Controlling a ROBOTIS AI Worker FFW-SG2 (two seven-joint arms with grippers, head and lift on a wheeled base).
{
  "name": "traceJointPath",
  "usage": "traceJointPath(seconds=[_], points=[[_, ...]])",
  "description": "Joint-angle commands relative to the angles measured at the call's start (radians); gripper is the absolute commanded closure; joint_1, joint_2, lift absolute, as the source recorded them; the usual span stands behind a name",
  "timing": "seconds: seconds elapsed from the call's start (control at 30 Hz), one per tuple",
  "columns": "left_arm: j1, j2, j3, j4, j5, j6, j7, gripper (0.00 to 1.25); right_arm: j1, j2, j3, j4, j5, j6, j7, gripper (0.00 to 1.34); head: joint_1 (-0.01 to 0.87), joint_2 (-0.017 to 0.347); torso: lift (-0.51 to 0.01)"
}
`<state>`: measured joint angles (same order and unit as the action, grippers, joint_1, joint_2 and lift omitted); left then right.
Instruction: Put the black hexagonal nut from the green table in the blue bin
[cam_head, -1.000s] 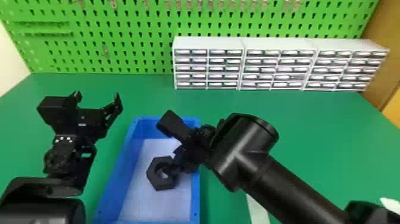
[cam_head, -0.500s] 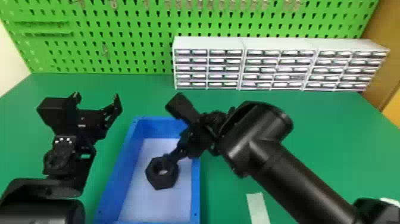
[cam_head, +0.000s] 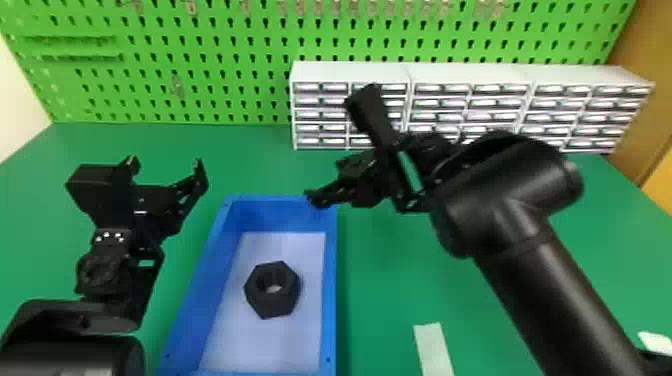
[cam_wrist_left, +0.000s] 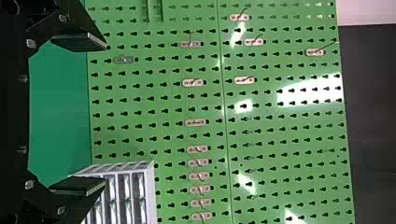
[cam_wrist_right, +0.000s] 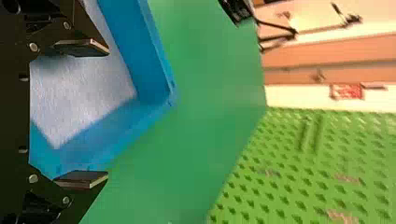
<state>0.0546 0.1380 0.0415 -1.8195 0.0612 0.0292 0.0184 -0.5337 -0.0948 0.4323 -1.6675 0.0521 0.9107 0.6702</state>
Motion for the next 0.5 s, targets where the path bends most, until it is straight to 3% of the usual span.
traceJointPath(seconds=[0.0, 0.47], points=[[0.001, 0.0, 0.0, 0.0, 0.002, 0.0, 0.0, 0.25, 0.038, 0.006, -0.109, -0.034, 0.0, -0.039, 0.006, 0.34, 0.686, 0.052, -0.097], [0.005, 0.0, -0.003, -0.009, 0.012, 0.0, 0.0, 0.25, 0.152, 0.04, -0.379, -0.057, 0.021, -0.214, -0.009, 0.34, 0.686, 0.052, -0.097]])
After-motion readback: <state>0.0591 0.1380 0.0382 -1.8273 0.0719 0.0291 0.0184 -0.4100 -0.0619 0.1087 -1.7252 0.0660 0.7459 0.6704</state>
